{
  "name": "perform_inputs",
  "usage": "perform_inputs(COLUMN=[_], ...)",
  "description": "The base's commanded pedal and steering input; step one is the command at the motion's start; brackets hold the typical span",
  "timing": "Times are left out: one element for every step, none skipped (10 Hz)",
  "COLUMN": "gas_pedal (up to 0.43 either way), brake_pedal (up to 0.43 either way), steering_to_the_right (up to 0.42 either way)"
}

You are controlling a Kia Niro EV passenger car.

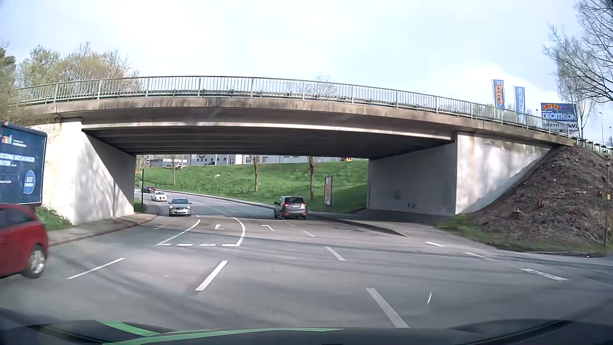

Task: Follow the waypoints while adhering to traffic rules and regulations

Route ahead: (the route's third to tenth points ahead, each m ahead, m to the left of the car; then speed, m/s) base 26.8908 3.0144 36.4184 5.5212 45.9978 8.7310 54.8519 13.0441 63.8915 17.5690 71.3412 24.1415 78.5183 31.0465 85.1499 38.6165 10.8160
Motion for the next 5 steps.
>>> perform_inputs(gas_pedal=[0.000, 0.020, 0.039, 0.047, 0.047], brake_pedal=[0.000, 0.000, 0.000, 0.000, 0.000], steering_to_the_right=[-0.044, -0.043, -0.041, -0.037, -0.035])
